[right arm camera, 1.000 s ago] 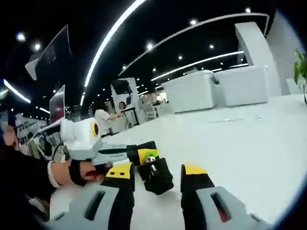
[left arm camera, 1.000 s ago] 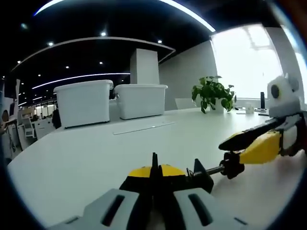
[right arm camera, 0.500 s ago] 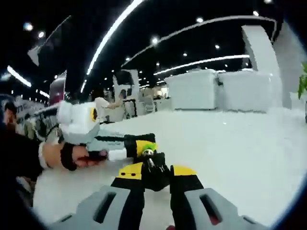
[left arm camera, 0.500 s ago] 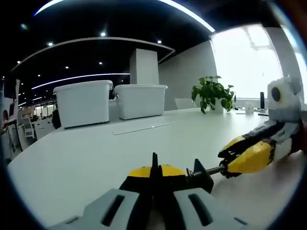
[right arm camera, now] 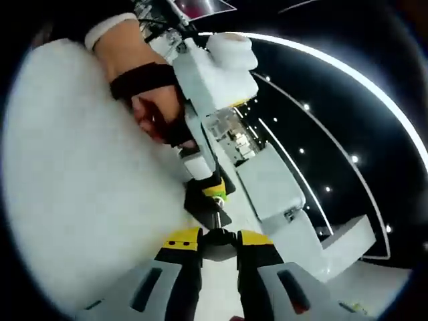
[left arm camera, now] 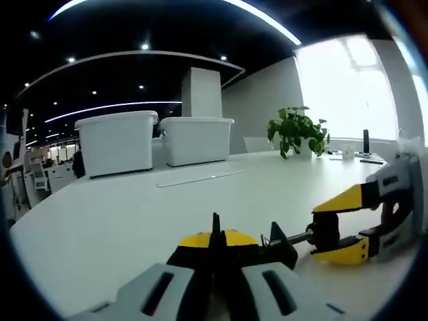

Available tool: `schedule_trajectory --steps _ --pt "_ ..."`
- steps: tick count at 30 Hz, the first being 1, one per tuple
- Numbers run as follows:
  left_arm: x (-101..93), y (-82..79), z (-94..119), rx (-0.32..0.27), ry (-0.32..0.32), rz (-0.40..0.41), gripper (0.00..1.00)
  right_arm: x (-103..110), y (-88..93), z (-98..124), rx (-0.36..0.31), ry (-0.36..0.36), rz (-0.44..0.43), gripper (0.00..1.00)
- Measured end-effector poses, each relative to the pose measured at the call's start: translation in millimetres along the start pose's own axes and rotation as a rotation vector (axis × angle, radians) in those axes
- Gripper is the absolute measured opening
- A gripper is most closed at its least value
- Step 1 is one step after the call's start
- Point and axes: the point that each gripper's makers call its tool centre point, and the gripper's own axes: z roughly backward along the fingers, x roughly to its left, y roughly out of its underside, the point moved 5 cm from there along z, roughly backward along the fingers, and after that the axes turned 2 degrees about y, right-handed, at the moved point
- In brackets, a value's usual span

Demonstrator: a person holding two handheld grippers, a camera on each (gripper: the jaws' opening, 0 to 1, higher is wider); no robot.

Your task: Clamp the fixed fixture on the desktop, loosen the retaining clip, secure it to the edge of the desk, and tighten the retaining clip.

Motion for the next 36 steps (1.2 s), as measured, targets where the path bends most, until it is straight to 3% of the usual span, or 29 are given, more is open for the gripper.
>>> schedule_trajectory --steps 2,3,9,11,12,15,18,21,26,29,36 --pt "0.0 0.0 -0.2 0.0 0.0 -0.001 0.04 -2.0 1.9 0.1 0.01 -0.011 -0.047 0.17" --pt "-0.2 0.0 -0.2 -0.001 -0.001 -0.001 0.04 -4.1 -0.7 4.0 0.013 -0.047 -0.132 0.17" --pt "-1.0 0.2 -0.7 -0.002 0.003 -0.007 0.04 -28.2 15.5 12.6 0.059 -0.105 -0.884 0.33" --pt "-1.1 0.2 -0.8 -0.002 0.003 -0.008 0.04 -29.6 22.4 10.4 0.036 -0.135 -1.04 0.33" --pt "-1.1 0.2 -0.7 -0.003 0.003 -0.008 0.04 -29.1 28.3 9.0 0.03 -0.158 -1.177 0.33" --pt "-1.0 0.2 -0.5 -0.003 0.003 -0.008 0.04 -20.6 33.6 7.5 0.04 -0.202 -1.363 0.35" --pt "-1.0 0.2 -0.5 -0.003 0.003 -0.01 0.04 -16.5 42.9 1.7 0.068 -0.198 -1.406 0.3" --pt "-0.9 0.2 -0.4 -0.003 0.003 -0.01 0.04 -15.1 43.8 -3.7 0.058 -0.195 -1.503 0.26" --pt "-0.9 0.2 -0.2 -0.003 0.003 -0.01 0.04 -12.0 38.0 -6.7 0.068 -0.207 -1.514 0.21" --pt "-0.9 0.4 -0.2 -0.003 0.004 -0.008 0.04 -13.4 35.6 -5.4 0.059 -0.19 -1.405 0.21" --pt "-1.3 0.4 -0.2 -0.003 0.002 -0.009 0.04 -13.4 24.7 -2.2 -0.007 -0.15 -1.02 0.2"
